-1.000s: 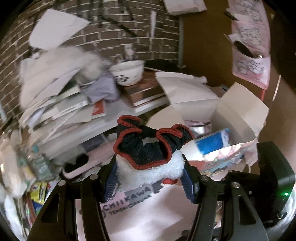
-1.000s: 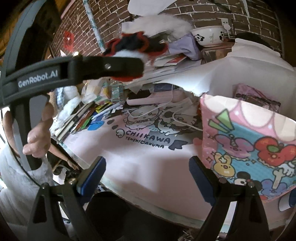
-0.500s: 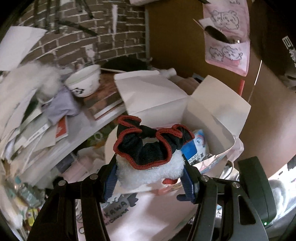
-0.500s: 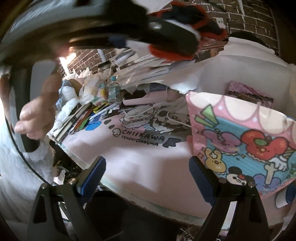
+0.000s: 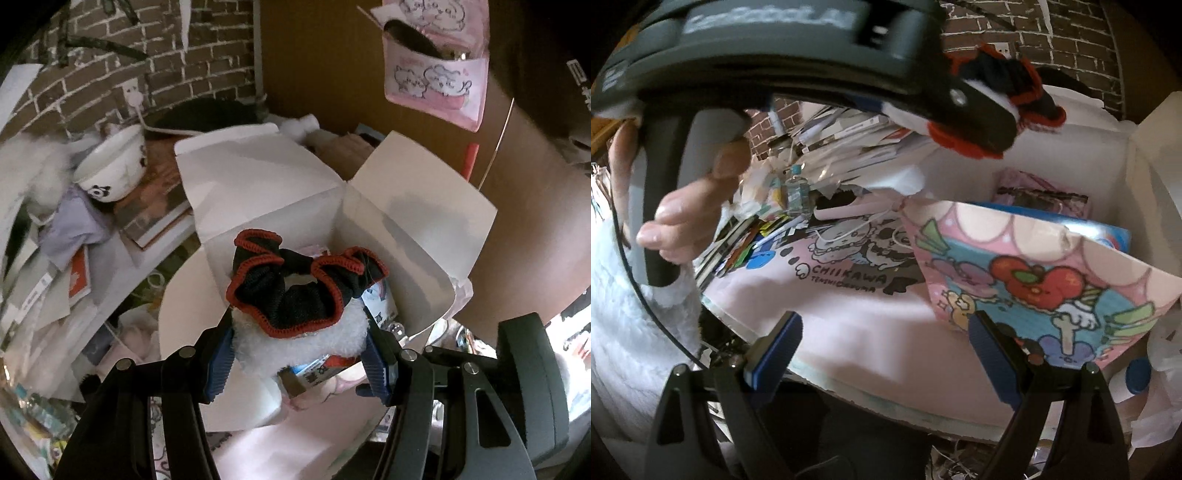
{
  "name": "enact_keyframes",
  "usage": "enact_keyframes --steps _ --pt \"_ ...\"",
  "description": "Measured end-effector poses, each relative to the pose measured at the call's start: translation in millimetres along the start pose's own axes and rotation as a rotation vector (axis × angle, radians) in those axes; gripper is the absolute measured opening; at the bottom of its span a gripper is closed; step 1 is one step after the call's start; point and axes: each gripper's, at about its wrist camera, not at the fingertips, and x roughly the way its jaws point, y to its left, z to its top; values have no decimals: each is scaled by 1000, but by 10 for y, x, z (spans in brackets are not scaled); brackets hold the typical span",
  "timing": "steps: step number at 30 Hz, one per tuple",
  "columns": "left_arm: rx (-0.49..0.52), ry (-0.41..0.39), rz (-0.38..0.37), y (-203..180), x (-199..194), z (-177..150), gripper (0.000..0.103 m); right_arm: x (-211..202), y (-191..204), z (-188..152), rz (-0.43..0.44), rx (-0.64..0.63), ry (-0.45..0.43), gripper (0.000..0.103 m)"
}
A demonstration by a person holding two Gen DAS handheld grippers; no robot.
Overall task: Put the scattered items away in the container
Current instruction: 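Carry the plush over the white box with the left gripper, then lower the plush into the box and open the left gripper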
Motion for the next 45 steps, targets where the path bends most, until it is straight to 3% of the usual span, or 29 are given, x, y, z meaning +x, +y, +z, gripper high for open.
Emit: enact_keyframes --steps 11,22,27,32,42,45 --pt "51 137 44 -127 343 45 57 -33 -36 -1 5 0 0 90" --pt "61 198 54 -188 472 106 61 -48 -49 4 5 6 -1 90" --pt "50 200 51 -200 479 134 70 -53 -58 2 7 9 -1 90" --pt "72 178 79 -265 472 166 88 -51 -59 1 7 6 0 90" --pt "74 120 119 -263 374 186 88 -54 -52 -7 10 10 0 90" --pt "51 65 127 -222 234 174 88 -61 -38 -9 13 9 0 90"
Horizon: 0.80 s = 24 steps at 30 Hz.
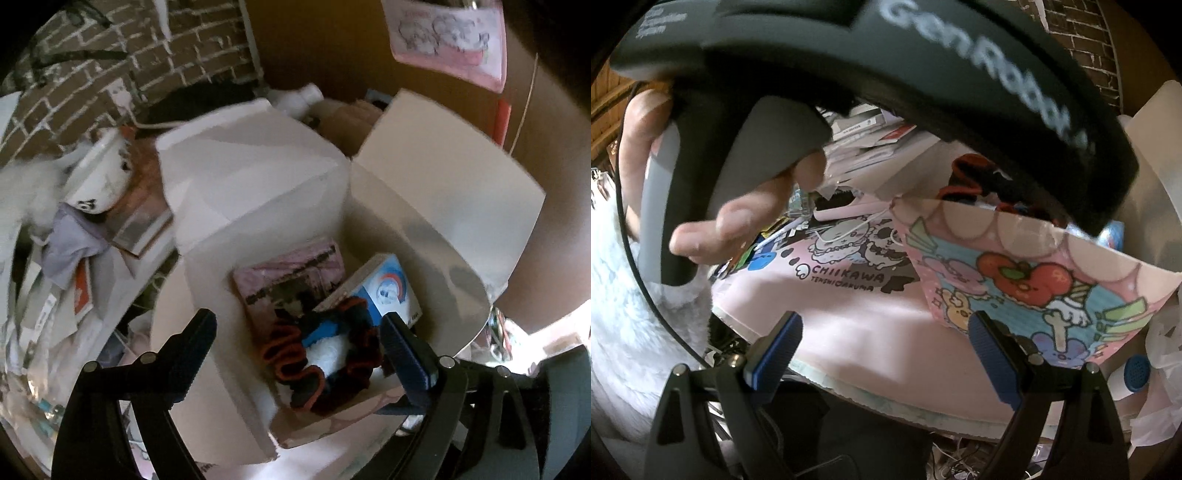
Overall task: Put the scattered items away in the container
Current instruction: 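Lower the plush into the box and open the left gripper, then withdraw the left gripper from the box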
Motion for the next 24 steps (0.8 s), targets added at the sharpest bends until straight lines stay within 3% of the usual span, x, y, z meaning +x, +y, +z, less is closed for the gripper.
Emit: enact_keyframes --steps 3,11,24 --pt "-36 -71 28 76 -196 -64 88 17 19 -2 4 -2 -1 90" --pt "-143 -220 210 279 -710 -396 89 105 136 5 22 -18 8 90" --pt "-331 -299 479 578 -1134 -1151 94 359 417 2 76 -47 34 90"
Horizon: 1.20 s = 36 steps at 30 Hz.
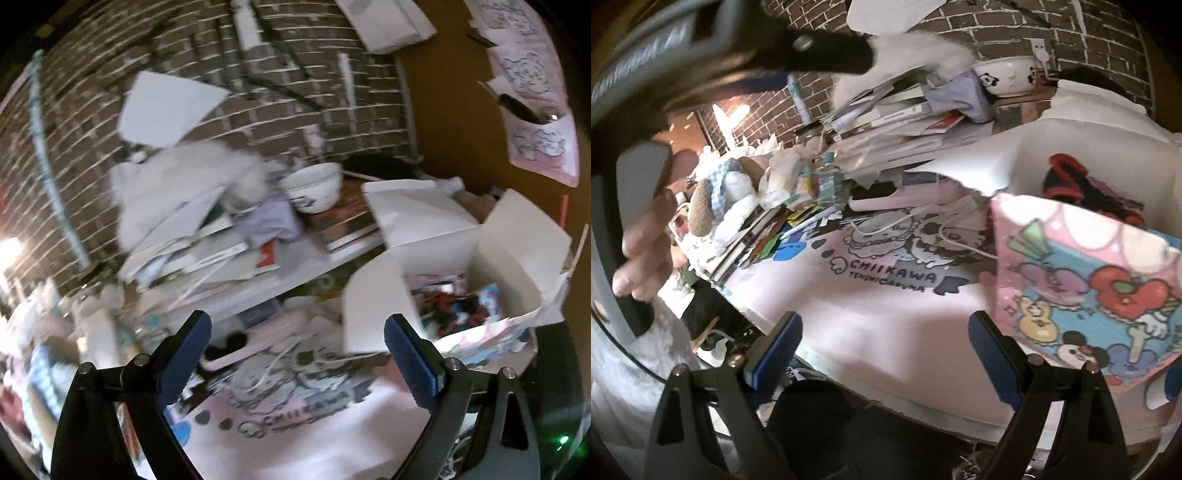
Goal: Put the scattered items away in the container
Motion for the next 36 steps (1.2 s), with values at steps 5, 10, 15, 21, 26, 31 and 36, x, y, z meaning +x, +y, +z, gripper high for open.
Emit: enact_keyframes --steps 5,10,15,21,26,31,36 --pt "-75 7 62 190 -42 -238 95 86 41 -32 10 16 10 90" --pt "-145 18 105 342 -46 -467 103 168 82 -62 19 24 25 90" --pt "-215 59 118 496 28 -727 103 213 117 -80 18 25 32 90" --pt "-294 118 121 627 144 -1115 103 279 143 -85 -43 47 19 90" --pt "-323 135 124 668 217 -1385 103 348 234 -73 -131 47 -31 90" --pt "-350 132 126 724 215 -1522 103 358 350 -35 -221 33 -82 90" --pt "-341 133 158 733 220 -1561 103 306 438 -40 -329 29 -120 90"
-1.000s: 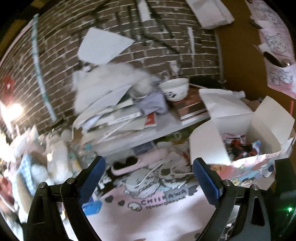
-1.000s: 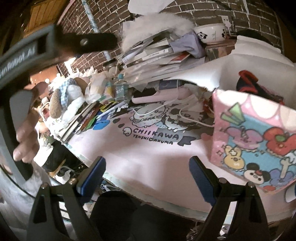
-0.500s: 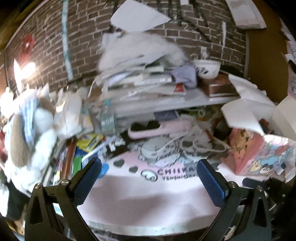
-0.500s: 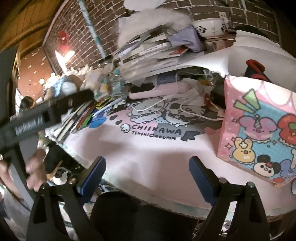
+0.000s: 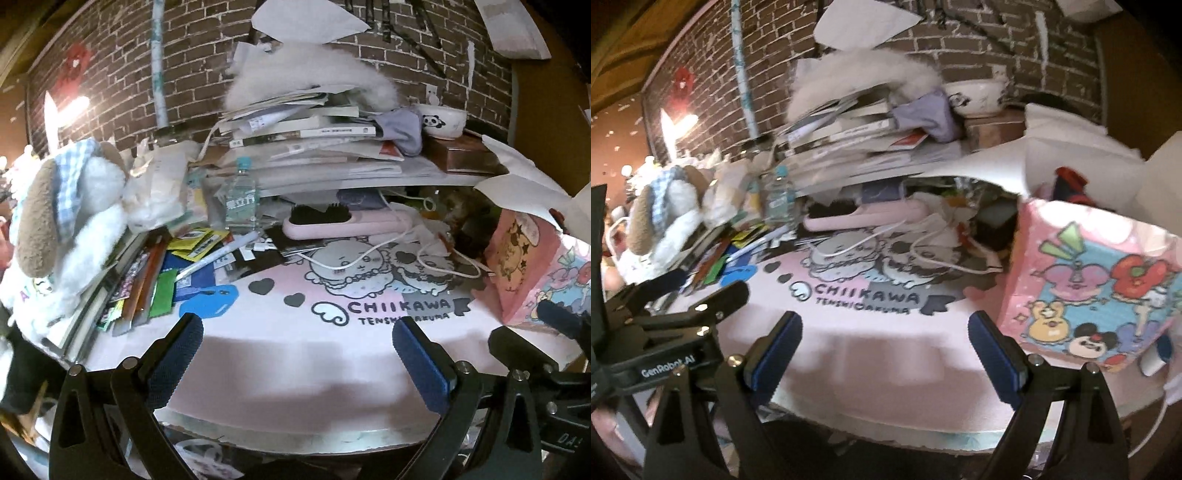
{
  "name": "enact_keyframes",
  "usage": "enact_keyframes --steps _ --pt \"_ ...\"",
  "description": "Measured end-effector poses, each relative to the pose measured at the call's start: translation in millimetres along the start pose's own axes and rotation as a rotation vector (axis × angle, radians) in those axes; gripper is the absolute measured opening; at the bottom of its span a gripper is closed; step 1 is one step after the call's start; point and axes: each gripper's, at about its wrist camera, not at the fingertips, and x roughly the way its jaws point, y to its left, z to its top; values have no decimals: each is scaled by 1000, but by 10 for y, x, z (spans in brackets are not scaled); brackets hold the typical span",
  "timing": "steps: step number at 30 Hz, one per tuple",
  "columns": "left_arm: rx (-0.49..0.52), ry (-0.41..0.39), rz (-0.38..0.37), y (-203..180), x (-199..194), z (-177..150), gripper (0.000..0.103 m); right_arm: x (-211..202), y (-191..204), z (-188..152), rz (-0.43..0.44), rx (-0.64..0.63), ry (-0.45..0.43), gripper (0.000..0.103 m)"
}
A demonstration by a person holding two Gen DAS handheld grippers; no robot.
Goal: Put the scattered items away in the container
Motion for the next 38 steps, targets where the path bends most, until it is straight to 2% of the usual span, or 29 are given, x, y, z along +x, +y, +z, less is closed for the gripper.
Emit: enact_keyframes --steps 2,5,10,20,38 --pt "5 0 -7 -6 7 -10 103 -16 18 -13 -42 -10 -3 91" --pt "10 0 -23 -4 24 -23 103 -56 -11 -34 -101 -6 -21 102" --pt "11 0 -45 -42 46 -39 103 -122 -90 -37 -136 8 -32 103" --pt "26 -7 -72 -119 30 -25 103 -143 -85 -25 -146 2 -33 103" --pt "39 6 -58 -158 74 23 103 -153 -118 34 -154 3 -39 103"
